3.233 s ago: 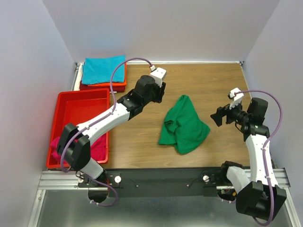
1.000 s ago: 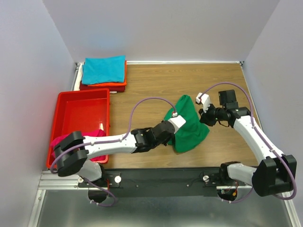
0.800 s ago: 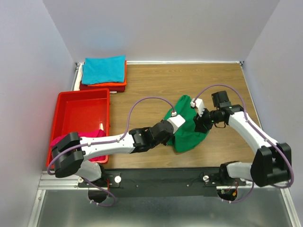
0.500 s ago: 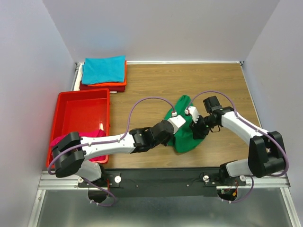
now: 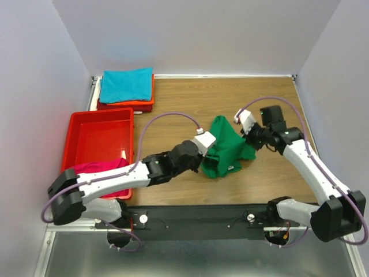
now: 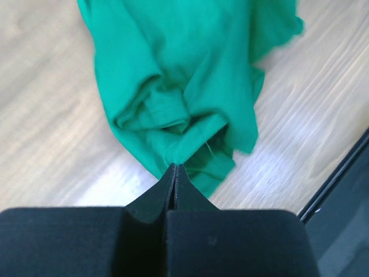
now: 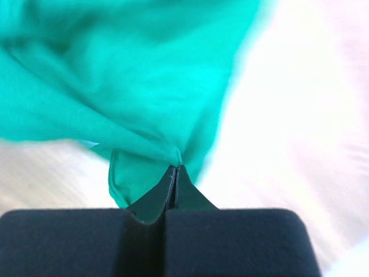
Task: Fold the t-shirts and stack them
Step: Flatten the tshirt out
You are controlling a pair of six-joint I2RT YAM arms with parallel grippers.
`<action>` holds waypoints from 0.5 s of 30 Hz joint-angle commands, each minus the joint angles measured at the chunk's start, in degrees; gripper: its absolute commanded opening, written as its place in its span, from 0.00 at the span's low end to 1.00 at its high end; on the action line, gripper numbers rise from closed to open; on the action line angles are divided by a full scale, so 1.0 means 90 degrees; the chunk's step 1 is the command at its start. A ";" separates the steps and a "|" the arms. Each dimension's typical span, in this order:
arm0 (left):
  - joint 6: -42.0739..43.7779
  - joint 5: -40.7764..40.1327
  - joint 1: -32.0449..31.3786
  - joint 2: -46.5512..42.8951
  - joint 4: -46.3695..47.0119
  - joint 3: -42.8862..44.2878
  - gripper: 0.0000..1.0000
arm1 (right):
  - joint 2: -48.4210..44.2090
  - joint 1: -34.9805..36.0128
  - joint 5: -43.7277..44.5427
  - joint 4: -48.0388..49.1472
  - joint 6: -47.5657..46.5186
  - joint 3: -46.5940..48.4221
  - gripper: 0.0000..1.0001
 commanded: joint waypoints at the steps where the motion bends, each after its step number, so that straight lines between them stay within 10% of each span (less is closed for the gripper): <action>1: -0.0017 0.0426 0.0204 -0.0780 0.0247 0.0088 0.00 | -0.0570 -0.0376 0.1050 -0.0076 0.0241 0.1187 0.01; 15: 0.0180 0.0856 0.0332 -0.2772 0.0266 0.1544 0.00 | -0.0972 -0.1383 0.1618 -0.0066 0.0436 0.4733 0.01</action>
